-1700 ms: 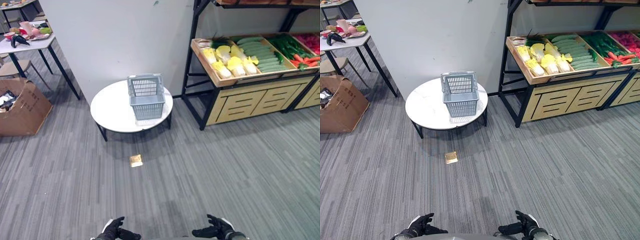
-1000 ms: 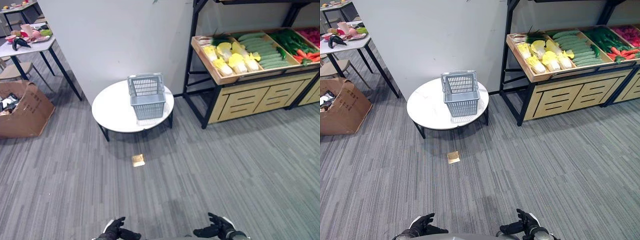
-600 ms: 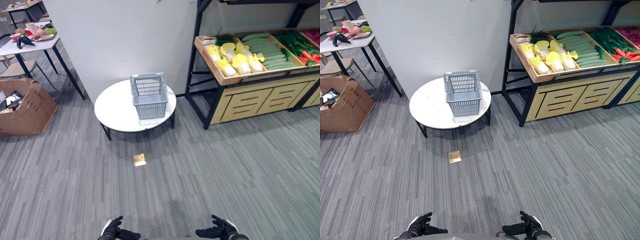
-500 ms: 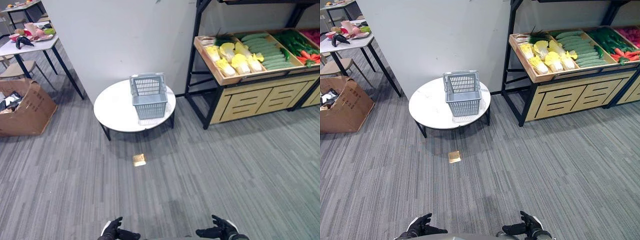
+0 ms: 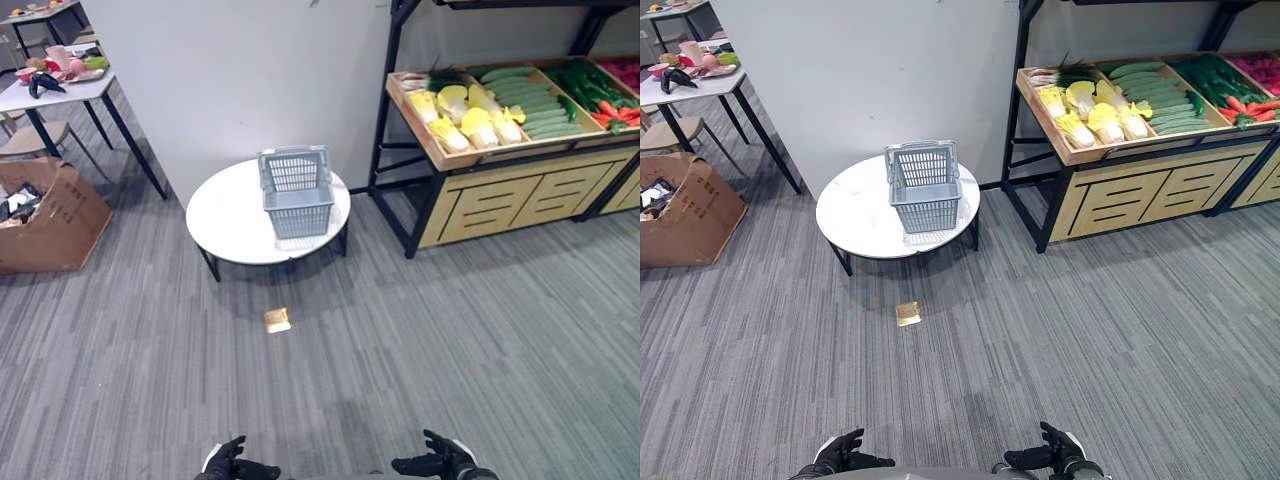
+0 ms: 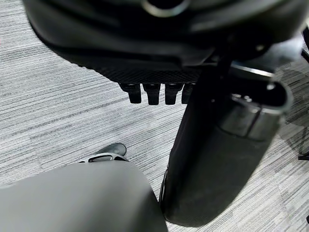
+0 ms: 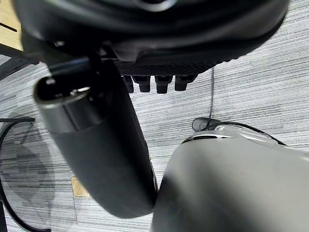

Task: Get the vegetables into the basket

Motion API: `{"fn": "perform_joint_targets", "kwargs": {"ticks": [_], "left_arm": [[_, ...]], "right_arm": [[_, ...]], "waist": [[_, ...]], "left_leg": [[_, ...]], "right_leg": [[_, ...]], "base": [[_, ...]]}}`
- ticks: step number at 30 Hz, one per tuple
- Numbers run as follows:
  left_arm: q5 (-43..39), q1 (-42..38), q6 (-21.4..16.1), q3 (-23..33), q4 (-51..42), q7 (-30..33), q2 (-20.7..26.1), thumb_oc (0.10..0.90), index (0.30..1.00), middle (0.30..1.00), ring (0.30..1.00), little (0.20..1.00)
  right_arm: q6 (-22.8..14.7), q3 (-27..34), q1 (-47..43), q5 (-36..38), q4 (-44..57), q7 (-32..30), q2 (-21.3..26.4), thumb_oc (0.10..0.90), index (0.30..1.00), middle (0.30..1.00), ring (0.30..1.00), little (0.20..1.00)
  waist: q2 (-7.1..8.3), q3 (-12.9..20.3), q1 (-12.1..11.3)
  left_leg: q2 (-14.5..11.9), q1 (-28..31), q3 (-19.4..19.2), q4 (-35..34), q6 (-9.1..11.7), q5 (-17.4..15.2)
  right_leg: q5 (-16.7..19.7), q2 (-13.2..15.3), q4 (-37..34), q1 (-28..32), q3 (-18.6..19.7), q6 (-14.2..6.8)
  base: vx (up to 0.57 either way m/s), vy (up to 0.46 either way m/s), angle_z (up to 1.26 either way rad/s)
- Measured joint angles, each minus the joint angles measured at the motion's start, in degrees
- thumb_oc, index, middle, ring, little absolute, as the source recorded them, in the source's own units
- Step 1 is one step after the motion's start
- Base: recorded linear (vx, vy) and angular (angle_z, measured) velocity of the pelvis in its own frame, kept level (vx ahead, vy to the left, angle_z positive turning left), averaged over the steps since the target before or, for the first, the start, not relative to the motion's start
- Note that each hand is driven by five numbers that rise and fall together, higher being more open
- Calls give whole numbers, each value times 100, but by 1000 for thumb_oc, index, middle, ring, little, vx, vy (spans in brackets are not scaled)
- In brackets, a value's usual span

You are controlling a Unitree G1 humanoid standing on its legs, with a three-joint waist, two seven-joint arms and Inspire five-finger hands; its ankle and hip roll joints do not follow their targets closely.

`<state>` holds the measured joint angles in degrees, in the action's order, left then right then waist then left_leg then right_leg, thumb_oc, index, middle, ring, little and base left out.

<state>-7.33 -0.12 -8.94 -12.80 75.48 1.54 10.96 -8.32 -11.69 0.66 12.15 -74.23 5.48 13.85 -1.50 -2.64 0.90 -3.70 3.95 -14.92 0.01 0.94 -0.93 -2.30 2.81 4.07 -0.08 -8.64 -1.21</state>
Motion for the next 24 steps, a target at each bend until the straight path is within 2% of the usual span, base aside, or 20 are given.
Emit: {"fn": "perform_joint_targets", "kwargs": {"ticks": [10, 12, 13, 15, 20, 21, 22, 24], "left_arm": [[-4, -8, 2, -4, 10, 2, 3, 900, 1000, 1000, 1000, 1000], [-2, -45, 7, -59, 9, 20, 21, 900, 1000, 1000, 1000, 1000], [0, -79, 16, -42, 21, 28, 32, 900, 1000, 1000, 1000, 1000], [0, -200, 40, -17, 18, 43, 85, 900, 1000, 1000, 1000, 1000], [-53, -266, 46, 16, 7, 71, 131, 900, 1000, 1000, 1000, 1000], [-61, -284, 39, 48, 10, 69, 154, 900, 1000, 1000, 1000, 1000], [-138, -380, -20, 241, 15, 67, 199, 900, 1000, 1000, 1000, 1000], [-296, -485, -31, 361, -3, 66, 200, 900, 1000, 1000, 1000, 1000]], "right_arm": [[11, -4, -4, -2, 15, -24, 0, 900, 1000, 1000, 1000, 1000], [10, -18, -48, -3, 20, -41, 5, 900, 1000, 1000, 1000, 1000], [6, -22, -78, -2, 38, -48, 8, 900, 1000, 1000, 1000, 1000], [5, -105, -233, -2, 97, -48, 20, 900, 1000, 1000, 1000, 1000], [-17, -104, -302, 4, 186, -43, 36, 900, 1000, 1000, 1000, 1000], [-23, -113, -326, 6, 187, -43, 30, 900, 1000, 1000, 1000, 1000], [-30, -108, -363, 6, 182, -32, -4, 900, 1000, 1000, 1000, 1000], [-25, -88, -320, 20, 176, -37, 16, 900, 1000, 1000, 1000, 1000]], "waist": [[11, -5, 3], [18, -31, 3], [72, -84, 6], [79, -229, 17], [92, -429, 0], [113, -457, -5], [265, -551, -36], [387, -620, -117]], "left_leg": [[0, 7, -23, 0, 0, 0], [3, -43, -29, 11, 0, 1], [5, -80, -34, 14, 3, 7], [-12, -210, -27, 66, 13, 16], [-134, -291, 21, 120, 147, 110], [-177, -384, 47, 315, 206, 72], [-238, -889, 239, 1268, 305, 72], [-262, -1323, 496, 2194, 581, 313]], "right_leg": [[7, -4, 5, -4, 30, -15], [-45, 12, 261, -167, 66, -6], [-86, 22, 366, -245, 71, -1], [-208, 44, 636, -482, 87, -8], [-373, -66, 789, -591, 3, 72], [-411, -94, 790, -593, 12, 132], [-458, -78, 747, -561, -9, 266], [-368, -7, 643, -411, -58, 429]], "base": [[-10, -4, 0], [-65, -24, -4], [-61, -86, -5], [19, -125, -1], [40, -165, 7], [78, -248, 18], [137, -241, 28], [143, -148, 21]]}}
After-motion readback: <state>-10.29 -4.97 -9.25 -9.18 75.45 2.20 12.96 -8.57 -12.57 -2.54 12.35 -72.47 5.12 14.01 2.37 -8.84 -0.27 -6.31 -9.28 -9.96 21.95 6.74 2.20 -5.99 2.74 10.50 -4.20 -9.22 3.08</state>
